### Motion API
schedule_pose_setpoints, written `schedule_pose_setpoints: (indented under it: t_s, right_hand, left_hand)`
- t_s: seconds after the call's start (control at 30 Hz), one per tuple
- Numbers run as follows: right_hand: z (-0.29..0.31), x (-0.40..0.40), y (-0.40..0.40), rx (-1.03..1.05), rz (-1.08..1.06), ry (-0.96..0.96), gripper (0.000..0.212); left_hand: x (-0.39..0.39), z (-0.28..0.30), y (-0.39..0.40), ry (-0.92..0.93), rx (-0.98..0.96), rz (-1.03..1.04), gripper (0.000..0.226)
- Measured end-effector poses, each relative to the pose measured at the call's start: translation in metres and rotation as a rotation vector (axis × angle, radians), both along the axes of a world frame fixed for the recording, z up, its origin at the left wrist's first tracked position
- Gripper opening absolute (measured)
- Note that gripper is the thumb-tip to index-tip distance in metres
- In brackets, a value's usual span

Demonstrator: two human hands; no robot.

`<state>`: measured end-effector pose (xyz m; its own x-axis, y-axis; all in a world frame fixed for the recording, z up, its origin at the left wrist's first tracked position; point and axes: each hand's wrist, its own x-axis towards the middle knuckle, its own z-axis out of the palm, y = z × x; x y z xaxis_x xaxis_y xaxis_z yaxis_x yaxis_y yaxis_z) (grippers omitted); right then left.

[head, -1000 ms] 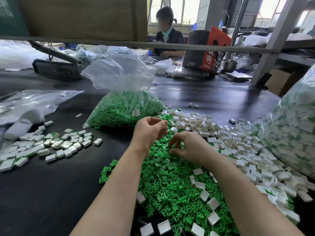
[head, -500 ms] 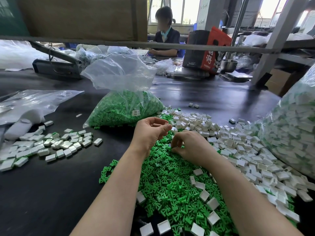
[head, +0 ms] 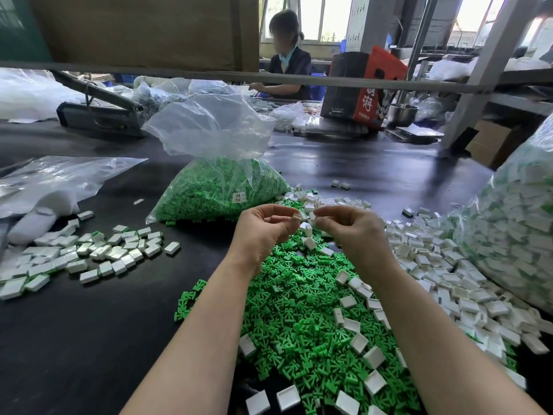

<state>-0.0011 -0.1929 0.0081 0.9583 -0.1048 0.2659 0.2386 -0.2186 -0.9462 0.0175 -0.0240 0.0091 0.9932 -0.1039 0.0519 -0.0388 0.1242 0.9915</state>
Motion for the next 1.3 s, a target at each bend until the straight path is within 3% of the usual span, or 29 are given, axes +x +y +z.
schedule_pose_setpoints:
  t_s: [0.13,0.4,0.57,0.73,1.03,1.2,1.3]
  right_hand:
    - [0.0062,-0.0031,0.0038,0.188,0.006,0.023,0.012]
    - [0.0049,-0.0025,0.0037,0.201,0.004,0.019,0.010]
    - [0.0028,-0.0020,0.0038,0.205,0.002,0.008,0.010]
    - [0.0027,-0.0011,0.0035,0.258,0.022,0.034,0.005]
    - [0.0043,0.0014,0.0009,0.402,0.073,0.073,0.007]
    - [0.0016,0.0019,-0.0037,0.278,0.121,0.037,0.019]
    - [0.0018,0.0007,-0.0031,0.214,0.095,0.011,0.016]
  left_hand:
    - [-0.0005,0.0006,-0.0027,-0.005,0.009,-0.020,0.012]
    - [-0.0019,0.0024,-0.0031,-0.044,0.071,-0.079,0.012]
    - [-0.0029,0.0036,-0.0036,-0.067,0.076,-0.087,0.024]
    - [-0.0013,0.0027,-0.0025,-0.059,0.079,-0.075,0.012]
    - [-0.0027,0.0043,-0.0017,-0.052,0.082,-0.065,0.011]
    - [-0.0029,0.0047,-0.0022,-0.053,0.099,-0.066,0.008]
    - [-0.0025,0.0047,-0.0022,-0.040,0.080,-0.060,0.006]
